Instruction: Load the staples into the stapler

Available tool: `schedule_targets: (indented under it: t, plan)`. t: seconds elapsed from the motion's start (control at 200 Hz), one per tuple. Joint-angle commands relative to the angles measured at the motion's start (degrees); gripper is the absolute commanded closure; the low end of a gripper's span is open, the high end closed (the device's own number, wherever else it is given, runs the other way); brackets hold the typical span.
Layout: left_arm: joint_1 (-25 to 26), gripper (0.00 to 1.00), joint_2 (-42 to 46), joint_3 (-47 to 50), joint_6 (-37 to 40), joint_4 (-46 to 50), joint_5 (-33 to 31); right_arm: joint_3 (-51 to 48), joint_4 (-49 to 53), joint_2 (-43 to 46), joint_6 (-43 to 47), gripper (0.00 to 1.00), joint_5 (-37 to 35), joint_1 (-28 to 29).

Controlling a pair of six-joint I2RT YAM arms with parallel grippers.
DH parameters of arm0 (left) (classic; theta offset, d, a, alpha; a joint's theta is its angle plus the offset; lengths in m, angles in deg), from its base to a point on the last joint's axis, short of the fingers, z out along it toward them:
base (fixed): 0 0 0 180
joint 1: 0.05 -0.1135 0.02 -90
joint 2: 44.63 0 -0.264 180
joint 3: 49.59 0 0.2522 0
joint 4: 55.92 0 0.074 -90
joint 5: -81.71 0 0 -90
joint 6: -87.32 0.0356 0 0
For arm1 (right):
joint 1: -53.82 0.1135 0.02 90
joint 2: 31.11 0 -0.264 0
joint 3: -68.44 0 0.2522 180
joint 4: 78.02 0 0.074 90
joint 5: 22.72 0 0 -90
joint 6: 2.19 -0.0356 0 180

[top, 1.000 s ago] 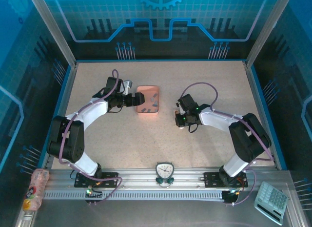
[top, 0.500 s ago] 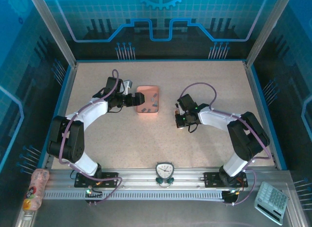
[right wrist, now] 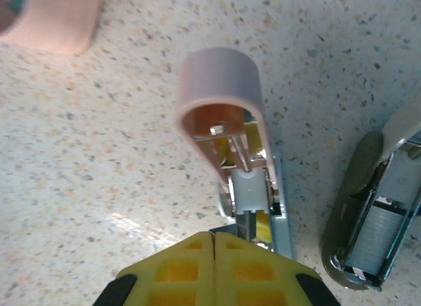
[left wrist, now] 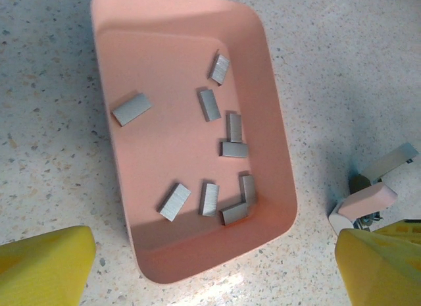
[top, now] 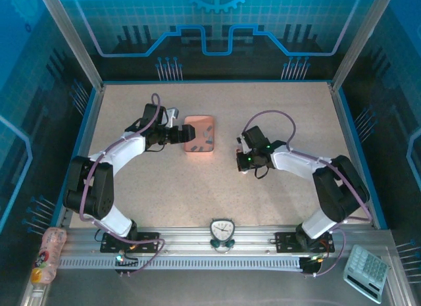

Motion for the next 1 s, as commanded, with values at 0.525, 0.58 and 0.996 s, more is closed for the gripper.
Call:
schedule_targets:
  t: [0.525,0.58,0.996]
  plan:
    - [9.56,0.27,18.19,10.4,39.85,-14.44,15.14,-15.03,-28.64,23.2,-5.86,1.0,30.26,-5.95]
    - [11.99,0.27,19.01,11.01,44.77,-13.8,15.08,-16.41,-32.61,24.24,-7.44,1.0,32.9,-6.75]
    - [19.7,0.3,20.05,15.98,55.97,-28.11,15.78,-19.06,-47.58,24.68,-14.6,1.0,44.41,-9.16]
